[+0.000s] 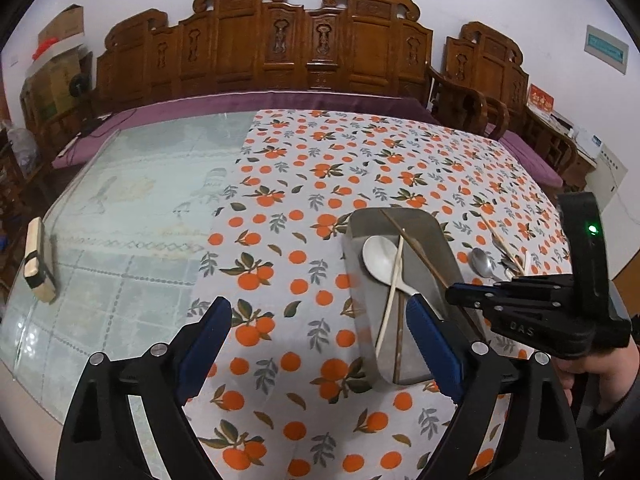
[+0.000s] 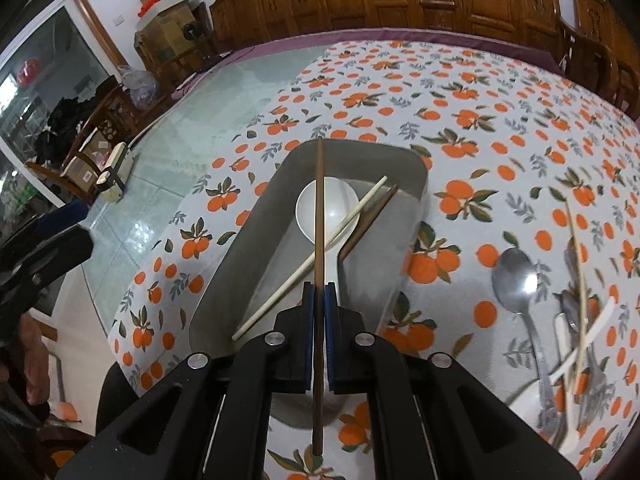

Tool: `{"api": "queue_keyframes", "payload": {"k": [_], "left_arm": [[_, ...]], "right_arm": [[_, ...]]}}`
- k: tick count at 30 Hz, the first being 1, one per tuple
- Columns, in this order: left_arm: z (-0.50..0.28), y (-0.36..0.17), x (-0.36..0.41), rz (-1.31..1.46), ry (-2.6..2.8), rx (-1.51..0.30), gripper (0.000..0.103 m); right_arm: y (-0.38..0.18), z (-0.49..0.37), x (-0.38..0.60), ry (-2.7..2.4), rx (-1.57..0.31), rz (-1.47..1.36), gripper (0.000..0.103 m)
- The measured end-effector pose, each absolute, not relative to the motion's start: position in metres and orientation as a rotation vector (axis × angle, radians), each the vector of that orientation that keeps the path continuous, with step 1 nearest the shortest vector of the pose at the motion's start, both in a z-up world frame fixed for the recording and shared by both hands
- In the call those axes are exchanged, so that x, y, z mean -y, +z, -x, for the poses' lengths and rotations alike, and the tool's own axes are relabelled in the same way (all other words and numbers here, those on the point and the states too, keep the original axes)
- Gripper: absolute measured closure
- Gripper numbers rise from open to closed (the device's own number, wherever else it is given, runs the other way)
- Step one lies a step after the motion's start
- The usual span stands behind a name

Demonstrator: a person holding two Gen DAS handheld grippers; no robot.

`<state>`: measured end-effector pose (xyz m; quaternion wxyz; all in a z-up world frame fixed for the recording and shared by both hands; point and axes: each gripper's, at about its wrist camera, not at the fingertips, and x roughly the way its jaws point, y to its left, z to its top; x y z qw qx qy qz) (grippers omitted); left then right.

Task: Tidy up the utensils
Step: 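Lower the chopstick into the grey tray and open the right tool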

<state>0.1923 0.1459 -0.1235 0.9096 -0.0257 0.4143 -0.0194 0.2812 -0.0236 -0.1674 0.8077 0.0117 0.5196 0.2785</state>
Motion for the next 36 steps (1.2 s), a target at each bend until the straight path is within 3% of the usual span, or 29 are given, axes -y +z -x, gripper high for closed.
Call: {"api": "queue_keyframes", "payload": {"k": [17,36], "left_arm": [[-0.186,-0.124,-0.145,0.056,-0.052,-0.867,0.018],[-0.187,-0.117,-0.114,0.041,-0.079,-0.858,0.018]], "right_arm": [[-0.188,-0.301,0.003,0.606,-1.183,-0.092,0.096],[-0.124,-0.258,0.050,0.617,-0.973,0.024,0.094]]}}
